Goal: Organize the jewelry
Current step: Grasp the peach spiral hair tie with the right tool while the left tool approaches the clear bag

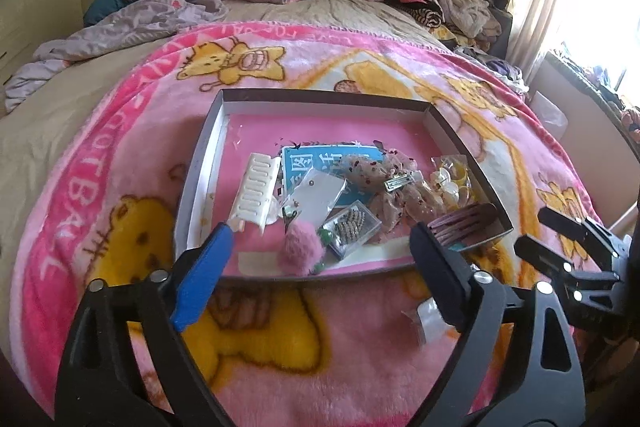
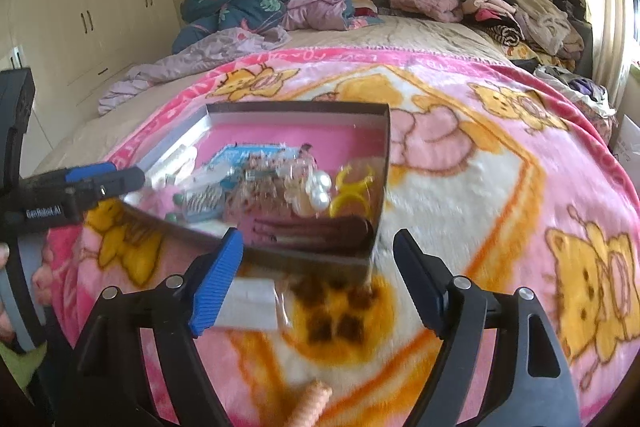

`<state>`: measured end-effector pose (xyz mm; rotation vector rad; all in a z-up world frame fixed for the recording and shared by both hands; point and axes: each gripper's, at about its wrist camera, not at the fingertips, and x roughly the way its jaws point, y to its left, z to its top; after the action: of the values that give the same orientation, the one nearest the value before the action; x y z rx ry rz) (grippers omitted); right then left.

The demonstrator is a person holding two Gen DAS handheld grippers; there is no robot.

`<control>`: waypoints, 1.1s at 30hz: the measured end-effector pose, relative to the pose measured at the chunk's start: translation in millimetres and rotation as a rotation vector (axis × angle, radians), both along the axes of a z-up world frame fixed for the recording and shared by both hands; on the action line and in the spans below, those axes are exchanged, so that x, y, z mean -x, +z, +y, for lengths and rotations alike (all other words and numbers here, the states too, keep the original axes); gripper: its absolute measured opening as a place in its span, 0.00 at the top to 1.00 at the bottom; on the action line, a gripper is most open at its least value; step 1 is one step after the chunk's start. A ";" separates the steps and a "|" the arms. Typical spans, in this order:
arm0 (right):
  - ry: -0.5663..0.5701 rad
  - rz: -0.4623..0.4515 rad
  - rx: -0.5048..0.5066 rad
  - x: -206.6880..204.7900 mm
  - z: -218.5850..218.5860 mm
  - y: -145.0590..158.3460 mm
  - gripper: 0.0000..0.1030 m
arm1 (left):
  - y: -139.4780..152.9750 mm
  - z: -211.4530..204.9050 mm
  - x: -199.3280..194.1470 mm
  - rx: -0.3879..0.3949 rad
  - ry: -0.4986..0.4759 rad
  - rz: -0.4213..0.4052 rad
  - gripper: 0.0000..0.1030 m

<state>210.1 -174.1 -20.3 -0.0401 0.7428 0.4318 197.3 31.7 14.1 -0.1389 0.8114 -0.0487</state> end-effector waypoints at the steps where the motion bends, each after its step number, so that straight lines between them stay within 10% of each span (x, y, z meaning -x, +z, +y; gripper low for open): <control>1: -0.001 0.004 0.004 3.6 -1.5 -1.5 0.26 | 0.0 0.7 2.4 0.002 0.001 -0.001 0.18; 24: 0.016 0.122 0.028 64.4 -16.0 -40.0 0.28 | -18.2 -20.7 44.9 -0.010 -0.039 0.031 0.15; 33: 0.064 0.204 0.099 74.7 -4.5 -69.9 0.82 | -34.3 -50.0 49.3 -0.088 -0.125 0.050 0.15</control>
<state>135.4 -178.6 -90.2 -0.1144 0.9654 0.4642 148.0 -18.3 -20.2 -0.0066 0.8703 -0.1277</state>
